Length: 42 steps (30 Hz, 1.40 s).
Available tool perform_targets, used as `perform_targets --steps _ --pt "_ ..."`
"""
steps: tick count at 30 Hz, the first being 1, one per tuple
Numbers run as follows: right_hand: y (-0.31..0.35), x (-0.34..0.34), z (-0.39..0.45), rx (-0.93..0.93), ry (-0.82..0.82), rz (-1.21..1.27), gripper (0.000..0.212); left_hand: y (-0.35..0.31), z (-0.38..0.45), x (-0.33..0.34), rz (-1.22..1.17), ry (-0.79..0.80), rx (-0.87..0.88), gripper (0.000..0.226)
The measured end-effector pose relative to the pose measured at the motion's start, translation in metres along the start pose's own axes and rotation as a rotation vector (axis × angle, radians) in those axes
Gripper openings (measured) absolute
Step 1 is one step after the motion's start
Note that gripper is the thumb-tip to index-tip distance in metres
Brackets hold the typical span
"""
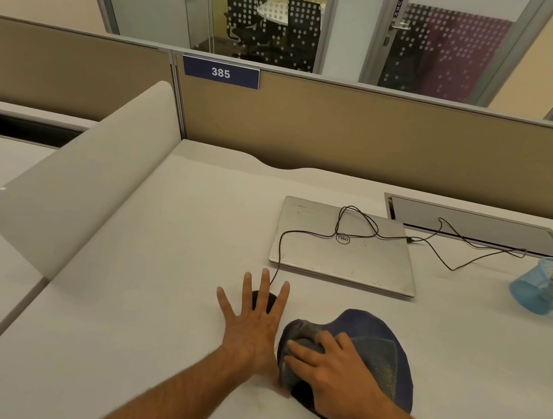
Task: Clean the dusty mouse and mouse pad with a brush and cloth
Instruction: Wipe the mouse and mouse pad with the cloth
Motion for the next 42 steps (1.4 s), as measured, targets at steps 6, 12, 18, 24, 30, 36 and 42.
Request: perform_targets --steps 6,12,18,24,30,36,42 --pt "-0.035 -0.02 0.033 0.203 -0.064 0.102 0.051 -0.001 0.0 -0.001 0.021 0.022 0.013 0.17" --pt "0.001 0.003 -0.001 0.002 0.051 0.04 0.06 0.0 0.001 -0.002 0.031 0.027 -0.014 0.161" --pt "-0.009 -0.005 0.011 0.138 0.019 0.064 0.055 -0.007 0.002 -0.003 0.085 0.032 0.006 0.167" --pt "-0.031 -0.014 0.022 0.235 -0.068 0.169 0.051 -0.008 0.004 -0.006 0.11 0.064 0.002 0.169" --pt "0.009 0.013 -0.017 0.024 -0.004 0.049 0.062 -0.01 0.006 -0.004 0.119 0.063 -0.012 0.153" --pt "-0.028 -0.012 0.008 0.242 -0.014 0.057 0.06 -0.015 0.007 -0.005 0.181 0.124 0.01 0.16" --pt "-0.015 0.002 -0.005 0.141 -0.053 0.019 0.061 -0.014 0.009 -0.006 0.164 0.129 -0.006 0.15"
Point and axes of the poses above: each hand's wrist, its own z-axis towards the middle knuckle, its own x-axis out of the palm, y = z × x, the point moved 6 cm from there along z, towards the middle knuckle, and after that the axes turned 8 degrees about y, right-handed, at the moved point
